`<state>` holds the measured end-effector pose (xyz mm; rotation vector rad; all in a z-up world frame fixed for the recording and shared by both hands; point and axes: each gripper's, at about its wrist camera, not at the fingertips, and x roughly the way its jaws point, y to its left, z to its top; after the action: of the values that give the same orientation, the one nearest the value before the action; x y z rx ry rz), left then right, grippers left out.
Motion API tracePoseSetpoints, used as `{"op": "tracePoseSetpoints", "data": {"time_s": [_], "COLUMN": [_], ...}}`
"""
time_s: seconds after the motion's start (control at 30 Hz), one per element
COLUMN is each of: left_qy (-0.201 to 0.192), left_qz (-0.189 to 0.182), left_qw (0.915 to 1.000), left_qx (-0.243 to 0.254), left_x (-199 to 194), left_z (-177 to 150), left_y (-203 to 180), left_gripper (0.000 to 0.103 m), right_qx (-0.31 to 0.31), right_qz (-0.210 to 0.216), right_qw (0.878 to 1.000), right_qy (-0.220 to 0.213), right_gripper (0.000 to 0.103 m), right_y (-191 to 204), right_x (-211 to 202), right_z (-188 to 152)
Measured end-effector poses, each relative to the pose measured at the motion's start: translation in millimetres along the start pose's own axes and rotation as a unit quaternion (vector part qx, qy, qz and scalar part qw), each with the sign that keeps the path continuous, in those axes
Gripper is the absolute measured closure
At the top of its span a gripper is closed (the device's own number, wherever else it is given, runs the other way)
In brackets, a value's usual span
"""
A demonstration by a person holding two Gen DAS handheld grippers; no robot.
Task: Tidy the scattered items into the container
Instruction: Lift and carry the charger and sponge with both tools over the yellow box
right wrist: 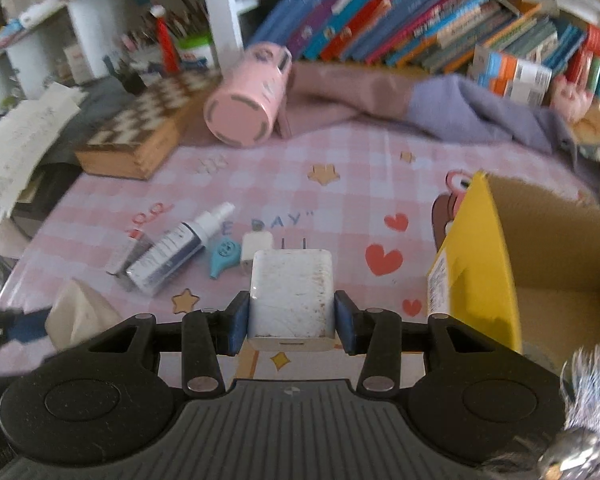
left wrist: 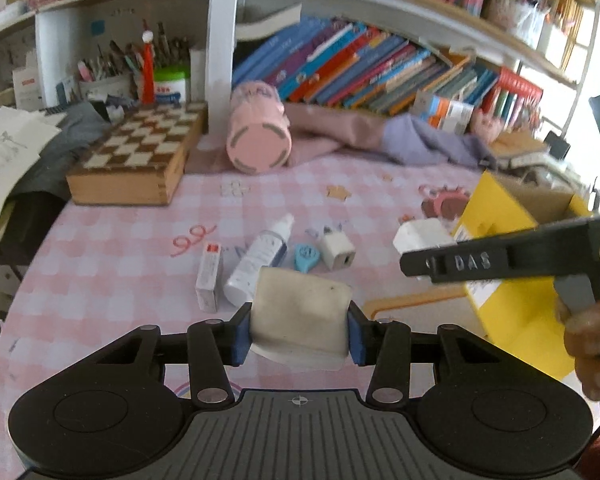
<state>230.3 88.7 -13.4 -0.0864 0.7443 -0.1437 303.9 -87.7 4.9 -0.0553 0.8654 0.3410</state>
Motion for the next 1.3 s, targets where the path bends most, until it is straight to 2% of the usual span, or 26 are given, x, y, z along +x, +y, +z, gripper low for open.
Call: {"op": "tracePoseSetpoints", "data": {"time_s": [0.37, 0.7, 1.3], "left_qy": [-0.039, -0.058, -0.050], "left_qz": [-0.022, -0.030, -0.049], "left_qw": [0.9990, 0.9977, 0.9973], "left_qx": [0.005, 0.016, 0.023], "left_x": [-54, -104, -150], "left_z": [-6, -29, -71], "left_y": [-13, -22, -35], "left_gripper": [0.059, 0.060, 0.060], "right_qx": [-0.031, -0.014, 0.007], "right_qz": [0.005, 0.004, 0.001], "right_qw": [0.999, 0.999, 0.999], "right_qy": [-0.040, -0.052, -0.048], "right_gripper": [0.062, 0.062, 0.062], "right_y": [9, 19, 42], "right_x": [-64, -107, -163], "right_z": [-31, -69, -139]}}
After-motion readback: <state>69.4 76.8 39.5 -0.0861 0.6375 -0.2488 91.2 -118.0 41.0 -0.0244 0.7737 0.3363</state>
